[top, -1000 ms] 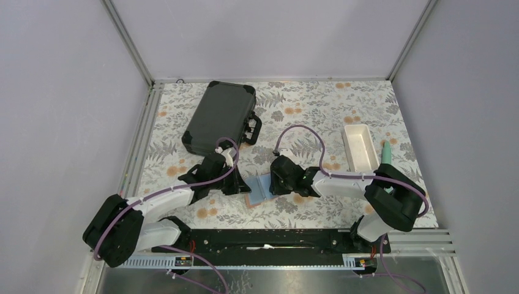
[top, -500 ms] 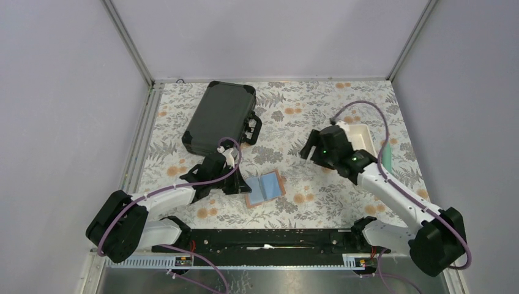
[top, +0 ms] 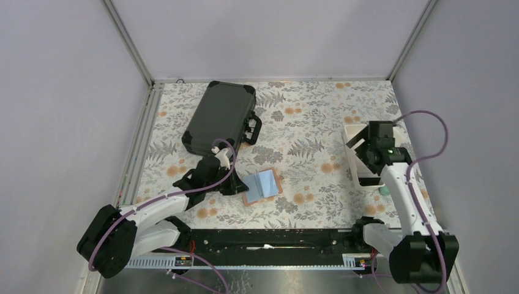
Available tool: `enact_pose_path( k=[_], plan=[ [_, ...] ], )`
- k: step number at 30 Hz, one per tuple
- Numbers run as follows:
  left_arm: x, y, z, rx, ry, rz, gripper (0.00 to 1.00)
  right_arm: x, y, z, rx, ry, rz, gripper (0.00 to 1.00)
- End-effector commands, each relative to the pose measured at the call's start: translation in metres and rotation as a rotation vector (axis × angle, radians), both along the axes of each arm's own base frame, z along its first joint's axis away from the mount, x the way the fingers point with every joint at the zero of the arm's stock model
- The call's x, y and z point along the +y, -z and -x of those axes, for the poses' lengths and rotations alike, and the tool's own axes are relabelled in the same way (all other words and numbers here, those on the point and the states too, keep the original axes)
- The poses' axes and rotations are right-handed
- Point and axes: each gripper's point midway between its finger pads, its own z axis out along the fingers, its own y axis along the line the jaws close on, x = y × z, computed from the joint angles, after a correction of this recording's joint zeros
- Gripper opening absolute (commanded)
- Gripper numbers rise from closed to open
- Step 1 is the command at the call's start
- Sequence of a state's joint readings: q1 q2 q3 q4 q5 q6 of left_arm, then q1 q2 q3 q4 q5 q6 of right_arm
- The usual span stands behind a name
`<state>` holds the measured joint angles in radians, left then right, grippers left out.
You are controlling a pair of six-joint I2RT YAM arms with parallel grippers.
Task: Put the credit cards into the card holder
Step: Pick up the credit card from the storage box.
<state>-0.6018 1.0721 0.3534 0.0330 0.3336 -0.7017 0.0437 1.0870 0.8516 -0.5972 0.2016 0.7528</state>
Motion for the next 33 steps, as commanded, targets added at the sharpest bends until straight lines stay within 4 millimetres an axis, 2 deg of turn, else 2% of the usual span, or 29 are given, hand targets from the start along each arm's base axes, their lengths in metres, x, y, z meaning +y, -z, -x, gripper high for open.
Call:
enact_pose_path(
  k=[1, 8, 16, 25, 33],
  plan=[
    [0.004, -0.001, -0.006, -0.055, -0.011, -0.013, 0.0, -0.043, -0.039, 0.002, -0.11, 0.198, 0.059, 0.92],
    [-0.001, -0.004, 0.0, -0.06, 0.016, 0.001, 0.0, -0.053, -0.015, 0.012, -0.066, 0.344, -0.003, 0.89],
    [-0.002, -0.005, 0.002, -0.061, 0.024, 0.004, 0.0, -0.054, 0.029, 0.014, -0.025, 0.451, -0.101, 0.87],
    [-0.003, -0.005, 0.003, -0.06, 0.031, 0.007, 0.0, -0.06, 0.058, 0.024, 0.016, 0.519, -0.111, 0.86],
    [-0.004, -0.004, 0.003, -0.055, 0.032, 0.006, 0.0, -0.061, 0.072, 0.029, 0.028, 0.539, -0.104, 0.82]
  ],
)
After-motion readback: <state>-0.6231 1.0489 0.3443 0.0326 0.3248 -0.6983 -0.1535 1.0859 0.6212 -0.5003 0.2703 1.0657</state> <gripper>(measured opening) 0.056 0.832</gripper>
